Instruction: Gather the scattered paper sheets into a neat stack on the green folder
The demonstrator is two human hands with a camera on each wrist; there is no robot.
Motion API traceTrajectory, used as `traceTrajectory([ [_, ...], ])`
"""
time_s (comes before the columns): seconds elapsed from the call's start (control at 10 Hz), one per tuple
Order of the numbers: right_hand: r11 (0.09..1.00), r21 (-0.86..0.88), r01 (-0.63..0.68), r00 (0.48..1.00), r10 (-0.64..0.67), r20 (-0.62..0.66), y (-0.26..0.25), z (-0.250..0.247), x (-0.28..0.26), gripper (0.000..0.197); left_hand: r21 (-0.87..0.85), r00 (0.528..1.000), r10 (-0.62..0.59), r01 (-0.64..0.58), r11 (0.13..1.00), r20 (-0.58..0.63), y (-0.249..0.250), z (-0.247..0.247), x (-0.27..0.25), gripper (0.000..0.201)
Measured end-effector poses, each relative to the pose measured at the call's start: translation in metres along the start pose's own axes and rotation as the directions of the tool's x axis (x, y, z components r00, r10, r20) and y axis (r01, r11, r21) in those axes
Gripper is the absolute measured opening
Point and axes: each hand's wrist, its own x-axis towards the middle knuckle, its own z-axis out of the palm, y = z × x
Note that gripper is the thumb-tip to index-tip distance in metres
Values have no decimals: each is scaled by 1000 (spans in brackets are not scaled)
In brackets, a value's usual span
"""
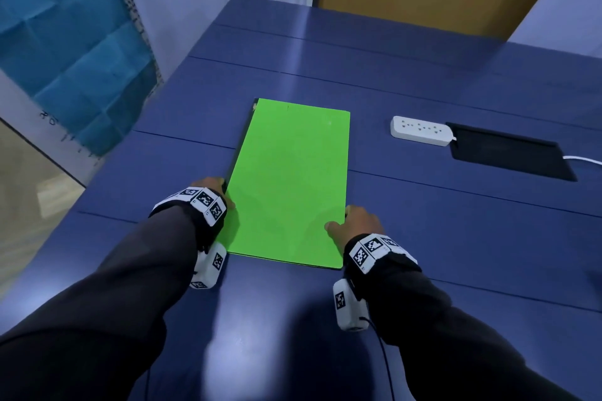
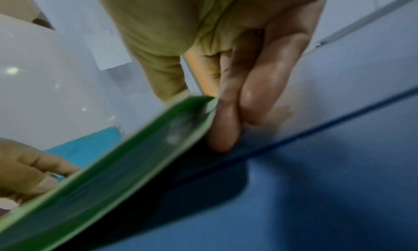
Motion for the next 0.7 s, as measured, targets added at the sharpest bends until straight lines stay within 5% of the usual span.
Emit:
traceTrajectory([
  [0.3, 984, -178, 0, 1000, 0, 2, -11, -9, -9, 36, -72, 995, 14, -21, 997, -96, 2, 11, -3, 64],
  [0.5, 972, -213, 103, 994, -95, 48, -9, -14, -15, 51, 55, 994, 18, -12, 998, -112, 4, 11, -9, 54],
  [0.7, 996, -60, 63, 992, -69, -103, 16, -51, -29, 61, -16, 968, 77, -83, 996, -239, 38, -14, -53, 71],
])
